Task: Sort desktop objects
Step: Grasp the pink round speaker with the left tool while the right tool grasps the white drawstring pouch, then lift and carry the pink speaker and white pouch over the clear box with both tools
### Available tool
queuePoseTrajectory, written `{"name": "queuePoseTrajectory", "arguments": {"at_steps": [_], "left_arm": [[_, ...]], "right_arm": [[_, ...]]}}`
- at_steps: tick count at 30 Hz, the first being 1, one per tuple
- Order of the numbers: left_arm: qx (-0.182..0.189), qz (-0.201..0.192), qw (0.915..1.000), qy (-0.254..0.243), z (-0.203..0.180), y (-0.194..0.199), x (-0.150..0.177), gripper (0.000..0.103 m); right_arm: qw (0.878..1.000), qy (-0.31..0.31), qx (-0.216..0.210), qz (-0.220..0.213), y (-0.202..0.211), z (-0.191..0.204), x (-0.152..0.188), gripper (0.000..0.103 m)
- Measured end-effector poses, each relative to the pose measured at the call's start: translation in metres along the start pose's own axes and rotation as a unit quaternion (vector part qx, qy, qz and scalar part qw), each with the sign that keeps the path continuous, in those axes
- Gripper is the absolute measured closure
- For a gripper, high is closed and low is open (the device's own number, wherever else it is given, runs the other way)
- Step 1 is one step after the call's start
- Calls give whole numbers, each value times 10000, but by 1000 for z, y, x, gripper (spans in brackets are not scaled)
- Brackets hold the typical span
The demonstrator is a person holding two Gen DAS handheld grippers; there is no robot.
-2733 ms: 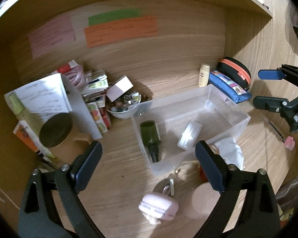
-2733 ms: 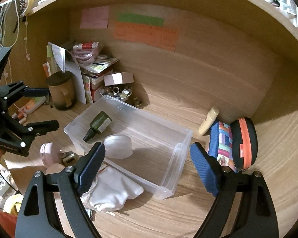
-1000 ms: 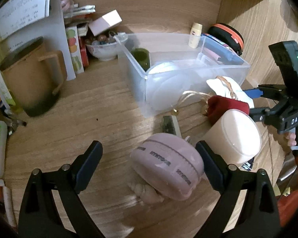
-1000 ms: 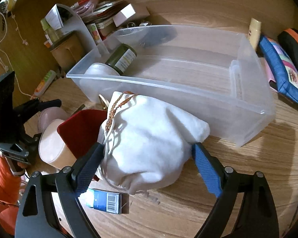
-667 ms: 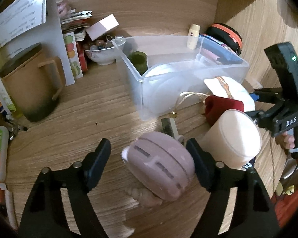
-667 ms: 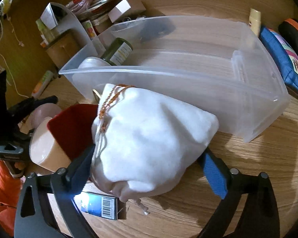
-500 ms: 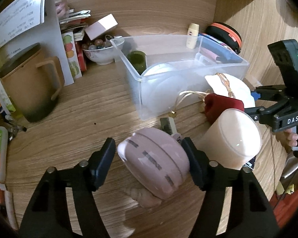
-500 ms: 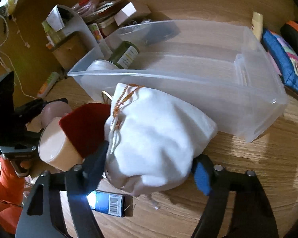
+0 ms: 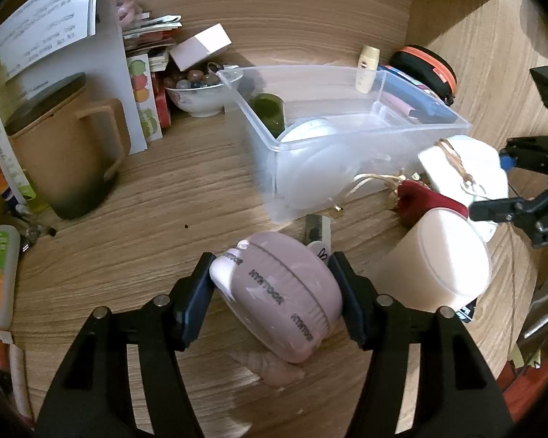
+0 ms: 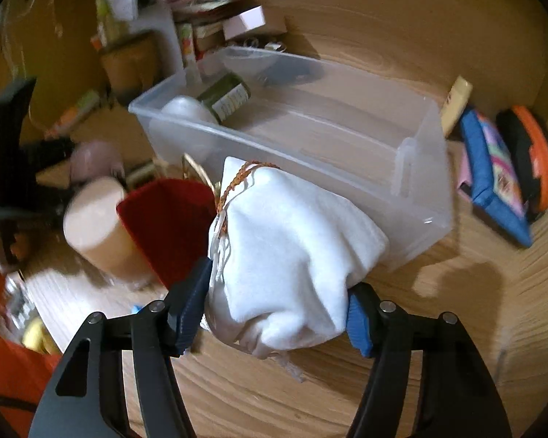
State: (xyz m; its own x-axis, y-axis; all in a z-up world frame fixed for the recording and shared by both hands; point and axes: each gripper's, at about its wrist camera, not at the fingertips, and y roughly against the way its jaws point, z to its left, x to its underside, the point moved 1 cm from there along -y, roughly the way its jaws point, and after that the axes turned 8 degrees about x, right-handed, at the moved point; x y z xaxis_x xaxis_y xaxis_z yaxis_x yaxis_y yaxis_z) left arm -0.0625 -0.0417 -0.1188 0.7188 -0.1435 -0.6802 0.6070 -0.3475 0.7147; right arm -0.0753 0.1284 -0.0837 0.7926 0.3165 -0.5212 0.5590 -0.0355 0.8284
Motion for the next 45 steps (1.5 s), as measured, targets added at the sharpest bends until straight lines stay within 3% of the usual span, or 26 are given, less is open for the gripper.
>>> {"name": "queuePoseTrajectory", "arguments": {"at_steps": [10,15,23,28,36,45], "left_arm": [[-30,-85,10000,35,2,3,-2,41],[18,-146,9999,57,4,5,-3,41],[102,-324,9992,232,11,13,-3,44],[159,-383,9988,263,13,16,-4,54],[64,-369,9990,235,11,16,-6,61],[-100,-337,9983,462,18,18,-9,62]], "right_arm": [[9893,1178,492,700,3,7,2,44],[9729,1805,840,1176,1,7,-1,44],[9455,2632,1367,1340,16,15,-11,44],[9266,2821,1846,1664,10,5,-8,44],[9257,2610,2400,1316,29,-15,-26,44],[9405,2264,2467,581,46,-17,-54,44]]}}
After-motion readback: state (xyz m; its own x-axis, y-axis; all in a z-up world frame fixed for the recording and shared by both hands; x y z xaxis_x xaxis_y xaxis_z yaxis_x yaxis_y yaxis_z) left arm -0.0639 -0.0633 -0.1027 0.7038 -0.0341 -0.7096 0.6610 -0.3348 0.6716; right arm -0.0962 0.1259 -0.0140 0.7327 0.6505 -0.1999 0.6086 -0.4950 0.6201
